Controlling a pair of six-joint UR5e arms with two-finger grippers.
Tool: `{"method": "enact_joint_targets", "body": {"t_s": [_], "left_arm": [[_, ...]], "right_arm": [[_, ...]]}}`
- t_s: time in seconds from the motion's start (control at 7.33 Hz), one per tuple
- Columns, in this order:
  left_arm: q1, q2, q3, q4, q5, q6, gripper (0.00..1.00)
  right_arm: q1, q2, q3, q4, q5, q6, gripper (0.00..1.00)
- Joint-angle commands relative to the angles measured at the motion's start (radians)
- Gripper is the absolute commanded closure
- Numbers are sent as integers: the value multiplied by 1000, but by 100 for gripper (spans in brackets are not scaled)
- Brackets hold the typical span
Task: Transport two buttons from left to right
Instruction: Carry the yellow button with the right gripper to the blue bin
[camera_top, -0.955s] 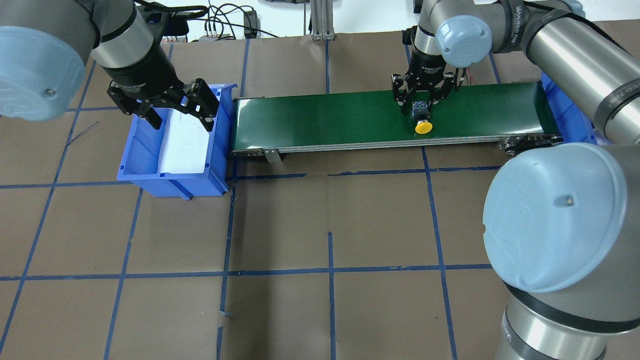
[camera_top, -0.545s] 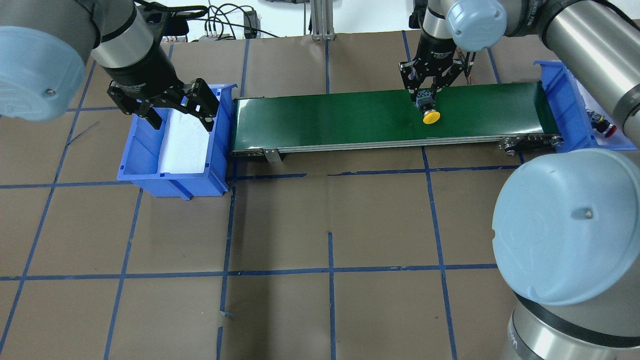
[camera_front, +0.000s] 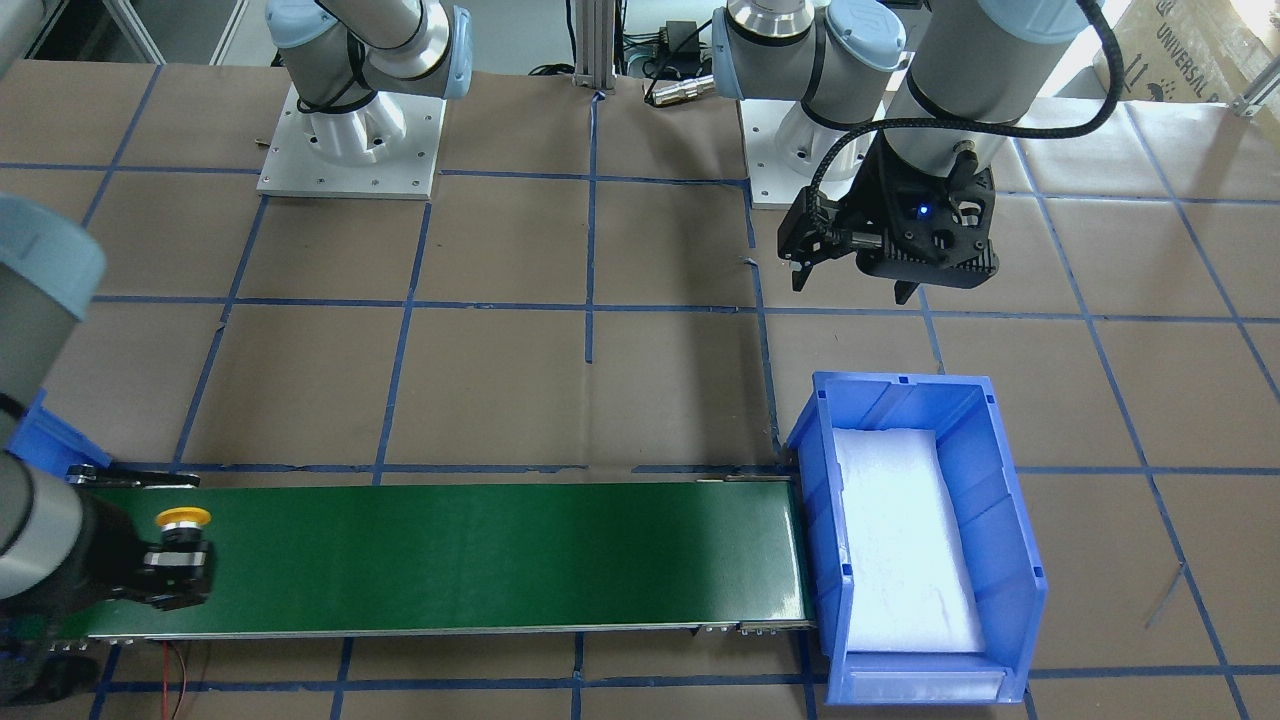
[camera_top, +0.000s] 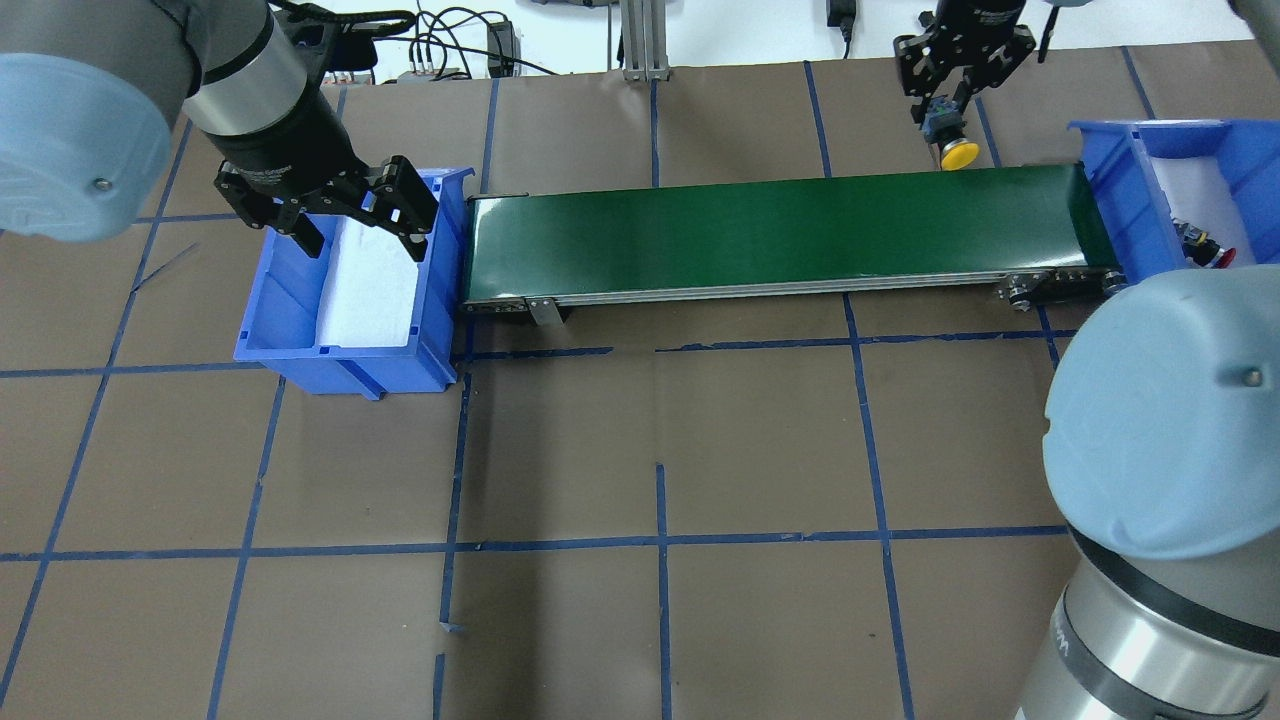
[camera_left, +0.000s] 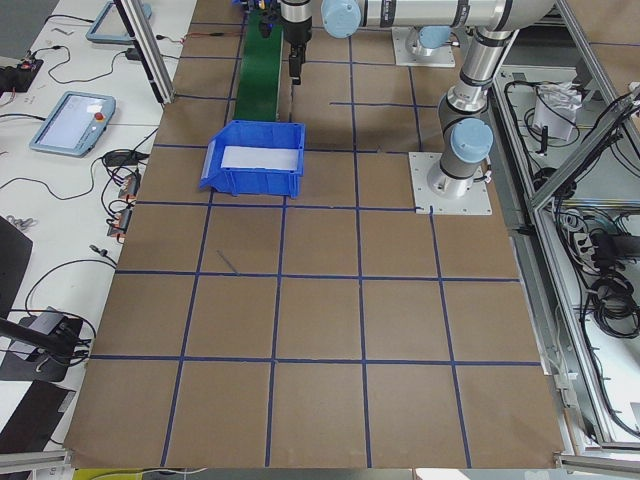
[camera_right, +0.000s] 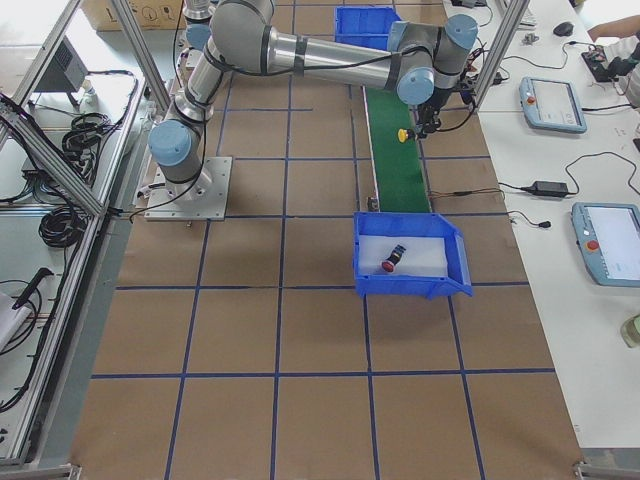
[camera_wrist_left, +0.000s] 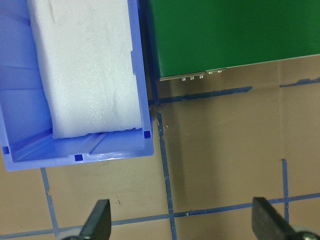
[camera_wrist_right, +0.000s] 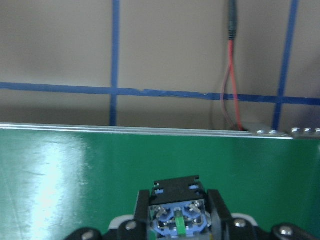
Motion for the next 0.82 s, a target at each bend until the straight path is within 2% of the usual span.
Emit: {"method": "enact_joint_targets", "body": {"t_s": [0.0,0.41,0.68], "left_arm": [[-1,0,0,0,-1,0,0],[1,0,0,0,1,2,0],[-1,0,0,0,1,0,0]], "right_arm": [[-138,5,-46,13,-30,-186,96],[-281,31,-52,-22,-27,-380,95],[-324,103,-81,-77,-22,-454,95]]}}
